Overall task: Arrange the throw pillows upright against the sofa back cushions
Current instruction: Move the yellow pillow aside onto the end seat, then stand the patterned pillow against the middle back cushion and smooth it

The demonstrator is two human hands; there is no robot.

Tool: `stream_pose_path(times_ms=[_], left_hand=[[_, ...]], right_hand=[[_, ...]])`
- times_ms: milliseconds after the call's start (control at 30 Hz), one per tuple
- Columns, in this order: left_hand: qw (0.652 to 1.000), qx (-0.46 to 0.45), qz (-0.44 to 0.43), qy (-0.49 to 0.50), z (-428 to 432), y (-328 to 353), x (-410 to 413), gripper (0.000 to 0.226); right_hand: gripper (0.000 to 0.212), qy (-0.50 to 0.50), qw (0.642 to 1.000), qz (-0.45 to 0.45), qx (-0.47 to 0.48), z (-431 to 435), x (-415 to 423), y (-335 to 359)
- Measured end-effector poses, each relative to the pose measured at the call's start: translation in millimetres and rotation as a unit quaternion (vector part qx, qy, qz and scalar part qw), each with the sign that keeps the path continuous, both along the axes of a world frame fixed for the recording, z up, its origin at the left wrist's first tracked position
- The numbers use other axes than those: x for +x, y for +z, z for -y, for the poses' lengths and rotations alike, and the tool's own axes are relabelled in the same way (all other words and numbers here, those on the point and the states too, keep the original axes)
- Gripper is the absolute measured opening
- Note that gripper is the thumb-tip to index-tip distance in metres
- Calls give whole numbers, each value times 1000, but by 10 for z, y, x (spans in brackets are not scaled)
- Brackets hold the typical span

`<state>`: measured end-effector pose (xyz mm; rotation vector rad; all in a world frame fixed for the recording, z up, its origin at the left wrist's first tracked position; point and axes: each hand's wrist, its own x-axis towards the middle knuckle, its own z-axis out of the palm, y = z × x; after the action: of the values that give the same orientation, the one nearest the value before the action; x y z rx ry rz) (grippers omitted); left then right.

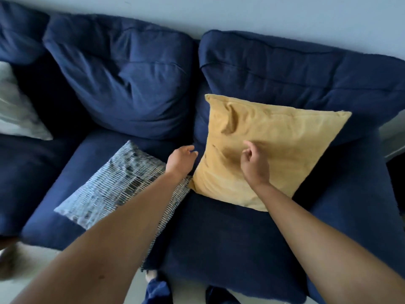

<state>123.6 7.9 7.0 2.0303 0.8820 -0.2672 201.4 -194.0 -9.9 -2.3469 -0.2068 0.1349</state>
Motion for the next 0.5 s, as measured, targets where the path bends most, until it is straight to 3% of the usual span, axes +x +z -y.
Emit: stream_pose_path(times_ms=[300, 400, 500], left_hand=[[994, 18, -75, 83, -1619, -461, -1330, 37], [991, 40, -95, 88, -2169, -646, -1630, 37], [990, 71, -109, 58, -2608, -799, -1812, 56]], right_hand=[[30, 99, 969, -199, -111, -1785, -704, -392], [35, 77, 951, -264, -144, -2193, -902, -642], [58, -23, 923, -334, -192, -2412, -1071, -924]])
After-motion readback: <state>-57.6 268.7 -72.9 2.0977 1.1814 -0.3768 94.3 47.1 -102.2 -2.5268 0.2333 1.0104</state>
